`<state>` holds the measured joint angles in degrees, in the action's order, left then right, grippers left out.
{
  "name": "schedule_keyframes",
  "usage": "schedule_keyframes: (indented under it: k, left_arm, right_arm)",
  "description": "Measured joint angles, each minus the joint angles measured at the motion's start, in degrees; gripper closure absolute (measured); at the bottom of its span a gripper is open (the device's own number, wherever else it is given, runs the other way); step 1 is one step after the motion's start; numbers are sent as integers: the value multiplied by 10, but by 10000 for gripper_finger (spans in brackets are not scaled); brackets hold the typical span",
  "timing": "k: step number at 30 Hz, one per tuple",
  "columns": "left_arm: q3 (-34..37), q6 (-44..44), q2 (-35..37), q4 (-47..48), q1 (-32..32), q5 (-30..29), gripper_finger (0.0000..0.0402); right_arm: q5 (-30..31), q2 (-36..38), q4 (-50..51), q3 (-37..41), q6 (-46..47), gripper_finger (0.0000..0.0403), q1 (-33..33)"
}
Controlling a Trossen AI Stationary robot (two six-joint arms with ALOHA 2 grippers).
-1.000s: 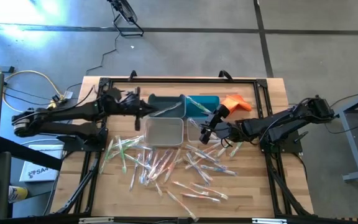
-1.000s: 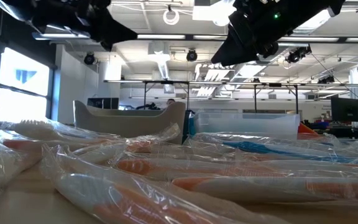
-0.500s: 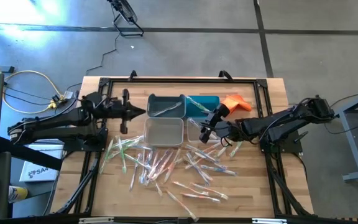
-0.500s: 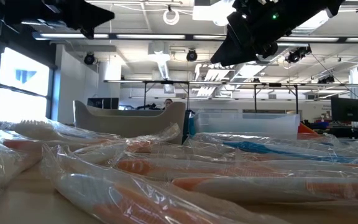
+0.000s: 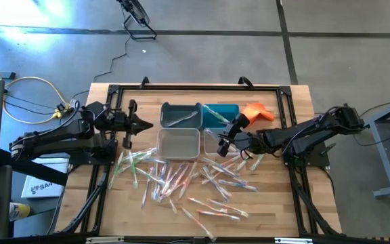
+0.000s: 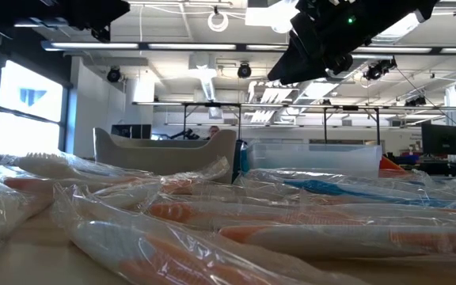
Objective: Pick & Place Toothbrushes
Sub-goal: Put the blue toothbrush into the dark blue bin
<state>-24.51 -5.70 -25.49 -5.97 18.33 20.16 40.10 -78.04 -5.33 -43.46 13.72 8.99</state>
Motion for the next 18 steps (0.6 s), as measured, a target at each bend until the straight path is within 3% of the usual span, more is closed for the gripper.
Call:
schedule_keyframes:
  k: [13,18]
  left_arm:
    - [0,19,2,-3,0,0,398]
    - [0,27,1,37,0,-1,398]
  right_arm:
    - [-27,0,0,0,15,149,0]
    - [-29,0,0,0,13,149,0]
